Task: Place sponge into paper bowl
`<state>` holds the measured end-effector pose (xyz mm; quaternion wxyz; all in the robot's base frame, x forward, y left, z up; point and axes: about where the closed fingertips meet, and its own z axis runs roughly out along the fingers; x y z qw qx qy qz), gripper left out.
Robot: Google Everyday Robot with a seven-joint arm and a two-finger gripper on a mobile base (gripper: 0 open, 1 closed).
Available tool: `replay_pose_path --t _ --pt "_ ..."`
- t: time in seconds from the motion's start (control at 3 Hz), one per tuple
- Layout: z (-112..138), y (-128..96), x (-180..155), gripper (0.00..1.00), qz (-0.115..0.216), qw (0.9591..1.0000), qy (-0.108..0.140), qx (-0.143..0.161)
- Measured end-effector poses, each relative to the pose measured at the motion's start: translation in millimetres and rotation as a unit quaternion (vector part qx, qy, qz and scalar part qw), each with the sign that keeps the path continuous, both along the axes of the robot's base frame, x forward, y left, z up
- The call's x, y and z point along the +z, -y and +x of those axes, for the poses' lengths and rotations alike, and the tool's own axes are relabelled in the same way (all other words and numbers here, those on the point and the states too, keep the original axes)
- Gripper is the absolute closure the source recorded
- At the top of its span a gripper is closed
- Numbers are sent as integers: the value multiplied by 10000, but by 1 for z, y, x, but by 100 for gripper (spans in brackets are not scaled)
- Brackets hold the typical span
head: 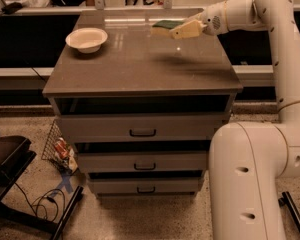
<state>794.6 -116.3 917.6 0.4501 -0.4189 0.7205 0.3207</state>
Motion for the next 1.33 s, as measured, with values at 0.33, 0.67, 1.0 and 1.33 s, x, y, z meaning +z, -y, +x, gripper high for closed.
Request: replay_pose_path --t 0.33,0.67,1.0,1.33 --pt "5 -7 4 100 26 10000 18 -59" --pt "10 -26 22 100 36 9998 156 -124" --pt "0 -45 41 100 146 9996 207 -80" --pt "-28 -67 63 100 387 9988 301 84"
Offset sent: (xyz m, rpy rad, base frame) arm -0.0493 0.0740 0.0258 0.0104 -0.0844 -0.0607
